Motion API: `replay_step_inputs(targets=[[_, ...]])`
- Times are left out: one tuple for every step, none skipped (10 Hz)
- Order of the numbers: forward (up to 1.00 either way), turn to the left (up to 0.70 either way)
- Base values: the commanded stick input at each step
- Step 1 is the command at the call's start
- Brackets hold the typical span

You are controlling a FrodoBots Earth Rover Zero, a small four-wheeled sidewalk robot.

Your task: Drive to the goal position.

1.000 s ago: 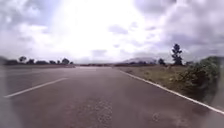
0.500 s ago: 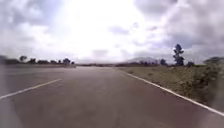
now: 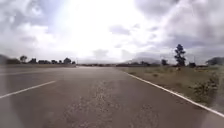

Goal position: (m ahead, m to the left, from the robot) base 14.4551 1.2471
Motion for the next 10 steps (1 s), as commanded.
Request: replay_step_inputs(targets=[[1.00, 0.00], [1.00, 0.00], [1.00, 0.00], [1.00, 0.00], [1.00, 0.00], [1.00, 0.00], [1.00, 0.00], [1.00, 0.00], [1.00, 0.00], [1.00, 0.00]])
